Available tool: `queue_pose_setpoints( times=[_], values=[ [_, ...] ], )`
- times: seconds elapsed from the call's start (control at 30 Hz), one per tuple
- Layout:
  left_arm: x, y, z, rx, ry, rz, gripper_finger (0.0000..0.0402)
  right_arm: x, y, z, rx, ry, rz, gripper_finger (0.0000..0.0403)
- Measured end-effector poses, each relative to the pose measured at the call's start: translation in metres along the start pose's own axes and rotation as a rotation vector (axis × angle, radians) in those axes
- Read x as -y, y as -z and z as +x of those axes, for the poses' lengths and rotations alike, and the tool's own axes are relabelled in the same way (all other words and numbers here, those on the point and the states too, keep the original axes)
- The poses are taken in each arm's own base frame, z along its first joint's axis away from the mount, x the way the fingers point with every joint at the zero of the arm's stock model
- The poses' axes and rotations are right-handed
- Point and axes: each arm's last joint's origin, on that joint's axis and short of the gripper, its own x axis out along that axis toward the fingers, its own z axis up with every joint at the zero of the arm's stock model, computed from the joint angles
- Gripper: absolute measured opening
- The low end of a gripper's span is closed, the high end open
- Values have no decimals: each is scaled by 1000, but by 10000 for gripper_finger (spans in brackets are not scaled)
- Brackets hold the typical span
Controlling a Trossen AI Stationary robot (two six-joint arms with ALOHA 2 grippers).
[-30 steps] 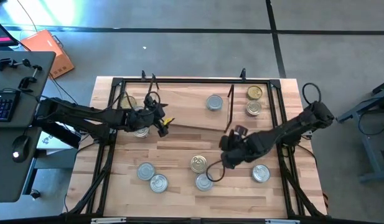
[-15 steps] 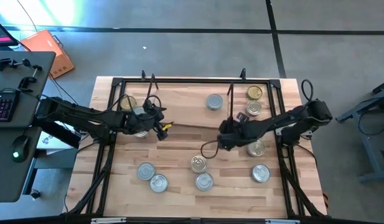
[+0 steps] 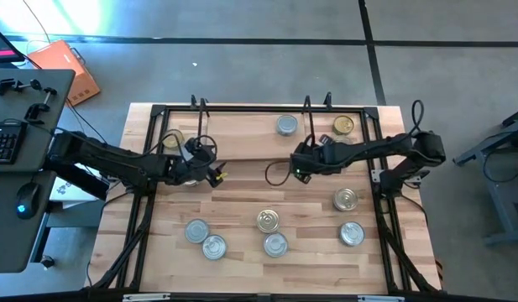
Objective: Stack canned seafood by type on shelf
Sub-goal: Adjust the shelf on the table
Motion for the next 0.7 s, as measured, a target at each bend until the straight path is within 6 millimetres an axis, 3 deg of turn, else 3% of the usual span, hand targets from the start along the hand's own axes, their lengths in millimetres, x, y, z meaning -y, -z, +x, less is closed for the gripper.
queue_pose_setpoints(
  times=[0.27, 0.7],
  values=[
    [-5, 10, 5, -28, -38, 51, 335, 10, -7, 8, 3, 8, 34, 117],
    [-28, 36, 30, -22, -112, 208, 335, 12, -8, 9, 1, 11, 39, 117]
  ],
)
